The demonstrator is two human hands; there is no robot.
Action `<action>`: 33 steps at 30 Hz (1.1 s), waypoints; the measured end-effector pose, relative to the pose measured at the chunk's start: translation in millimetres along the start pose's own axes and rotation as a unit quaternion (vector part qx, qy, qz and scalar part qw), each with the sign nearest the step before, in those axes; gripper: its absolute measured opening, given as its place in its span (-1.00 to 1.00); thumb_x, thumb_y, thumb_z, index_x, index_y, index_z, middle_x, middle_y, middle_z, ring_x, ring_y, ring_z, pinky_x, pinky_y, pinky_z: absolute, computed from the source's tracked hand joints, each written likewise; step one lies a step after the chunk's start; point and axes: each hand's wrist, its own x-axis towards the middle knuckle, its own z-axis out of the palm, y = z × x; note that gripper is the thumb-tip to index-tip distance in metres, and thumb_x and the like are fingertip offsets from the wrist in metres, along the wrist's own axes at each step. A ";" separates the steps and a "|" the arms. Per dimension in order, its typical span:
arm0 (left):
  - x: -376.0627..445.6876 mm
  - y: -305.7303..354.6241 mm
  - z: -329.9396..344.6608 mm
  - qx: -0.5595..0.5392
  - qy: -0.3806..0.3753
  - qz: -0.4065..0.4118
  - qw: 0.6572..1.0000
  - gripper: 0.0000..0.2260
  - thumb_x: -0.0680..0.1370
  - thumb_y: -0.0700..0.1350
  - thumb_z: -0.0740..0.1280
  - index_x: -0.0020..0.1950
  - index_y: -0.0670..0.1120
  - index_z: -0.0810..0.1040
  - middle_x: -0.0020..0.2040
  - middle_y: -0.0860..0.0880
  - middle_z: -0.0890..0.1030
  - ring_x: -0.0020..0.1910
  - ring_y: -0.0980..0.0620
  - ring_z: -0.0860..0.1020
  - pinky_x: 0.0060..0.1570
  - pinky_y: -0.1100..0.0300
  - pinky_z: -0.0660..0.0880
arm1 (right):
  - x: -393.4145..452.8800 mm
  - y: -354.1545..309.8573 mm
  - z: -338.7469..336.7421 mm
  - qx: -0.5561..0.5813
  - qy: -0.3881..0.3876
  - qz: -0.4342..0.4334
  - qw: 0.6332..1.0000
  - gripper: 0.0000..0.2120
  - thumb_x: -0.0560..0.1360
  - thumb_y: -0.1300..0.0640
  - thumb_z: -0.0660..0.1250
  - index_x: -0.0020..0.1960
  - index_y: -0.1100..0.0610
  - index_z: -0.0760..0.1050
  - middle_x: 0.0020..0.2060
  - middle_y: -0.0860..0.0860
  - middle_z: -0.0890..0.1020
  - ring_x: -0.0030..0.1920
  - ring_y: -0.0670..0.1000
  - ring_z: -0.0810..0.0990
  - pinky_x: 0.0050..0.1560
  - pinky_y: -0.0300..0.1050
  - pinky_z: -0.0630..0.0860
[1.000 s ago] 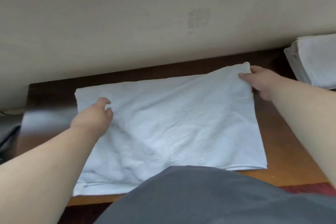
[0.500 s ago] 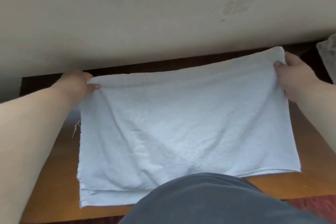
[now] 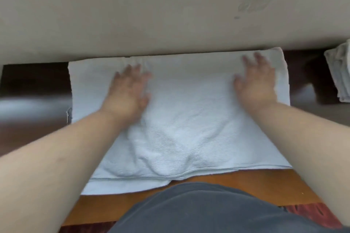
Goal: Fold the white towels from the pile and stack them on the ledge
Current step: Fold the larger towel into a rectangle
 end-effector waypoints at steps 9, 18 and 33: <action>-50.5 -46.5 25.4 0.073 -0.099 -0.147 0.981 -0.32 0.55 0.38 -0.08 0.60 0.16 -0.15 0.62 -0.04 -0.16 0.58 -0.09 -0.19 0.49 -0.17 -0.15 | -39.6 73.7 11.5 -0.071 -0.177 0.106 0.976 -0.23 0.52 -0.42 -0.06 0.61 -0.11 -0.19 0.62 0.02 -0.17 0.60 0.12 -0.16 0.55 0.23 -0.06; -162.1 -62.1 17.0 -0.139 0.006 -0.502 0.854 -0.33 0.42 0.36 0.33 0.21 -0.19 0.45 0.10 -0.26 0.56 0.08 -0.34 0.53 0.09 -0.16 0.51 | -127.2 94.1 -6.7 0.175 -0.026 0.330 0.927 -0.31 0.41 -0.24 0.41 0.36 0.10 0.27 0.27 0.15 0.51 0.25 0.25 0.52 0.15 0.05 0.45; -197.3 -59.6 6.0 -0.138 -0.128 -0.511 0.839 -0.39 0.53 0.32 0.22 0.28 -0.18 0.43 -0.11 -0.15 0.55 -0.17 -0.19 0.53 -0.18 0.02 0.46 | -156.8 116.6 -27.1 0.130 -0.174 0.284 0.934 -0.53 0.54 -0.22 0.27 0.21 0.14 0.53 0.00 0.13 0.59 -0.01 0.20 0.53 -0.04 -0.03 0.41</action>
